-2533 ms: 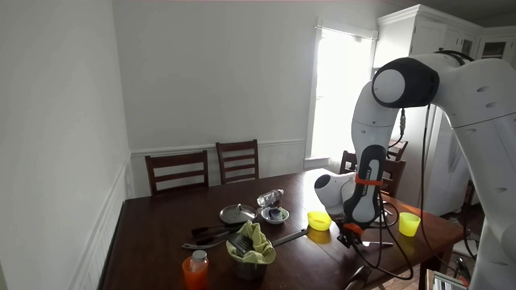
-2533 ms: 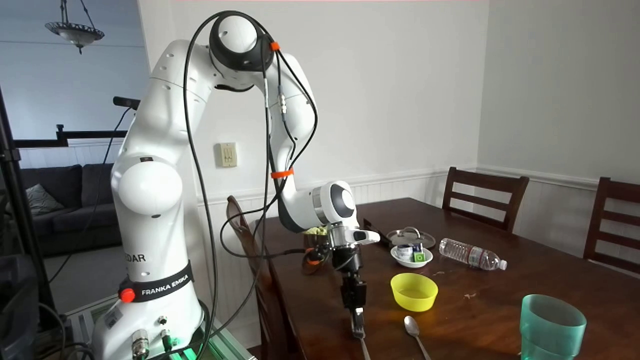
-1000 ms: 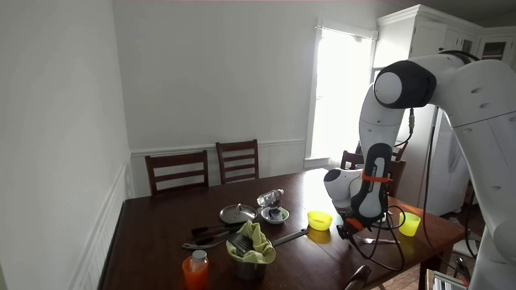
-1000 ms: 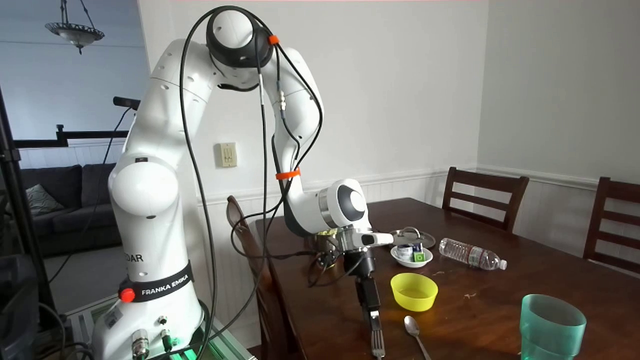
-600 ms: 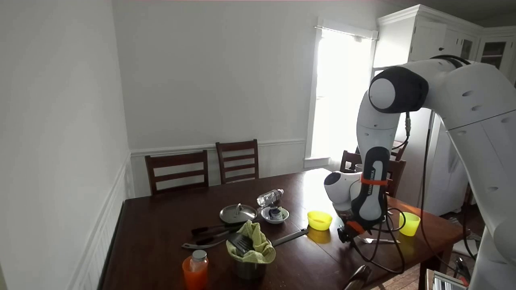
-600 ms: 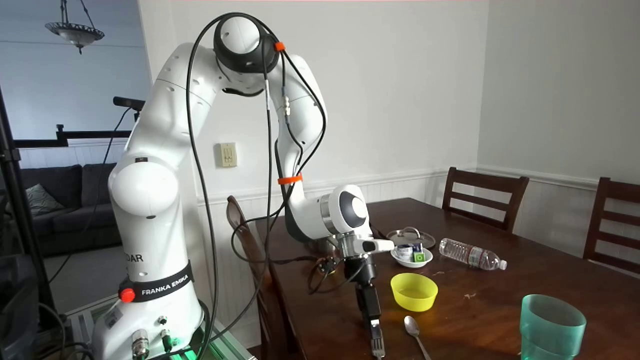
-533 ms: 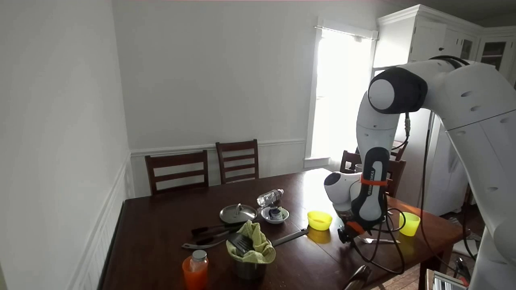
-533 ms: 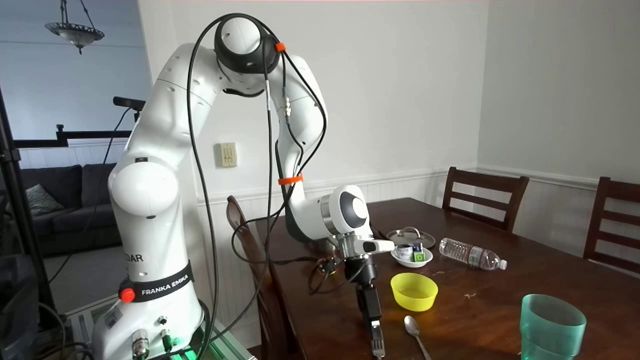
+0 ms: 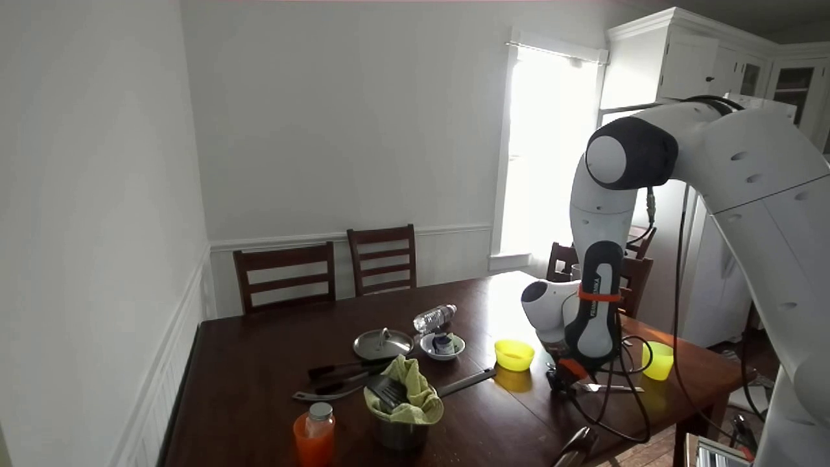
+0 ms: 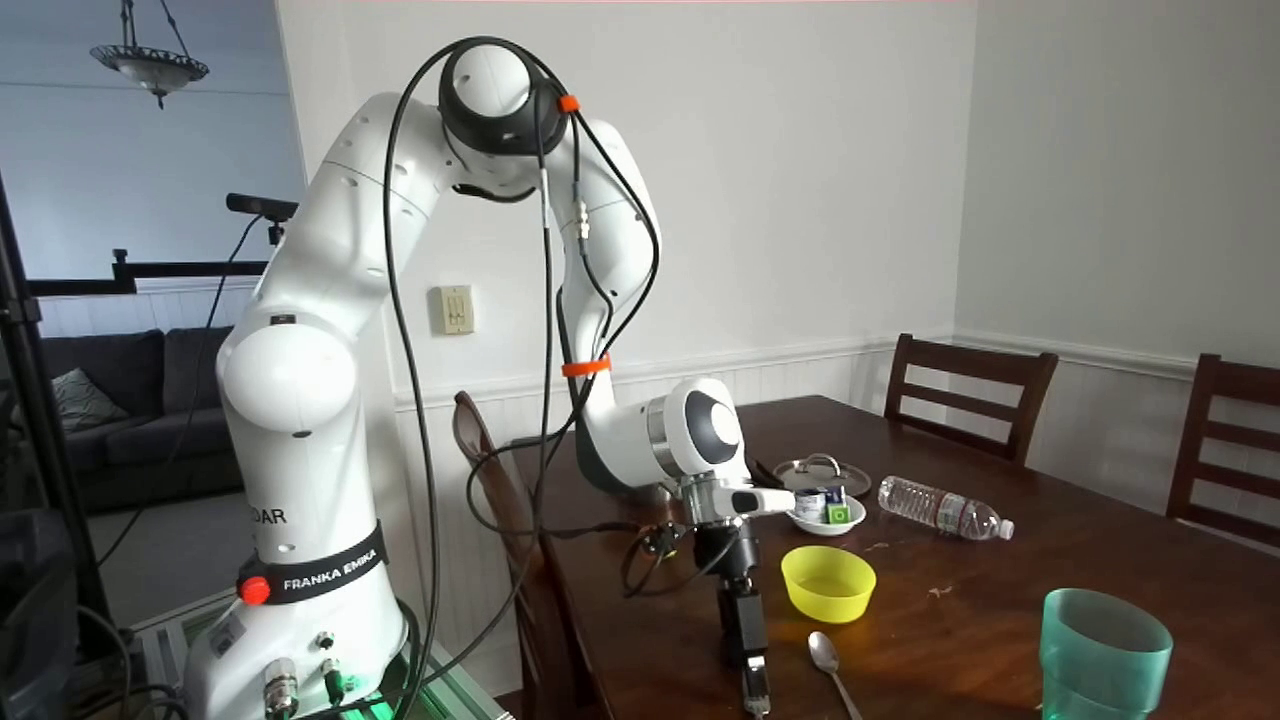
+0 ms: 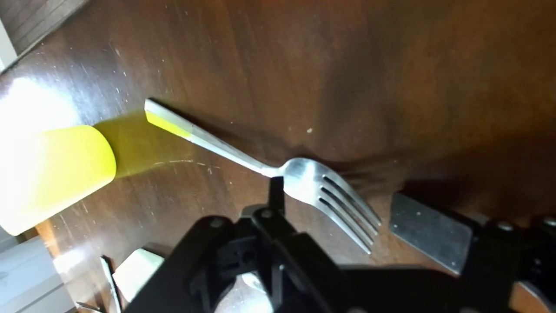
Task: Move the yellow bowl forward, then put the fork on the edge of the yellow bowl
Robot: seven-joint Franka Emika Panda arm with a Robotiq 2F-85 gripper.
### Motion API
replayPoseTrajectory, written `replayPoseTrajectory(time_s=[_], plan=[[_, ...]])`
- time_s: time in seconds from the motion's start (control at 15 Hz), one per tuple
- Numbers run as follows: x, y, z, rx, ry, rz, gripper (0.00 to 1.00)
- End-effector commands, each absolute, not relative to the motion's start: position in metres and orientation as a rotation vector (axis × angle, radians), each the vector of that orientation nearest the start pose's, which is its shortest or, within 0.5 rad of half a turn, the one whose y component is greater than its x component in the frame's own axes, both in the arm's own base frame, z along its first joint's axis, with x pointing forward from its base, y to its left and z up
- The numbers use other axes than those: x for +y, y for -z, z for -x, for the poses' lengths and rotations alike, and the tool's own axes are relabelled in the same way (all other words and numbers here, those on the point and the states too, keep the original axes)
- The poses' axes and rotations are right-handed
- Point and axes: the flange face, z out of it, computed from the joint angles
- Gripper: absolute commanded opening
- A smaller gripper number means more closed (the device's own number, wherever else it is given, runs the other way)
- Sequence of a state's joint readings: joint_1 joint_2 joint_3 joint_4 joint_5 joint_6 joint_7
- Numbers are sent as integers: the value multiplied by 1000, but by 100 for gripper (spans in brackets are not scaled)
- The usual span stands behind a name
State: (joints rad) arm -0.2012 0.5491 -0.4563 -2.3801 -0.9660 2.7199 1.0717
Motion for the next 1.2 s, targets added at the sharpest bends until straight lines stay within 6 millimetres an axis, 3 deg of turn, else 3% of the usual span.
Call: replayPoseTrajectory(time_s=[0.0, 0.33, 0.8, 1.13], plan=[[-288, -91, -363, -926, 179, -2386, 32], [-289, -89, -363, -915, 188, -2389, 0], [-293, -96, -363, -923, 191, -2368, 3], [-291, -116, -379, -930, 129, -2360, 3]])
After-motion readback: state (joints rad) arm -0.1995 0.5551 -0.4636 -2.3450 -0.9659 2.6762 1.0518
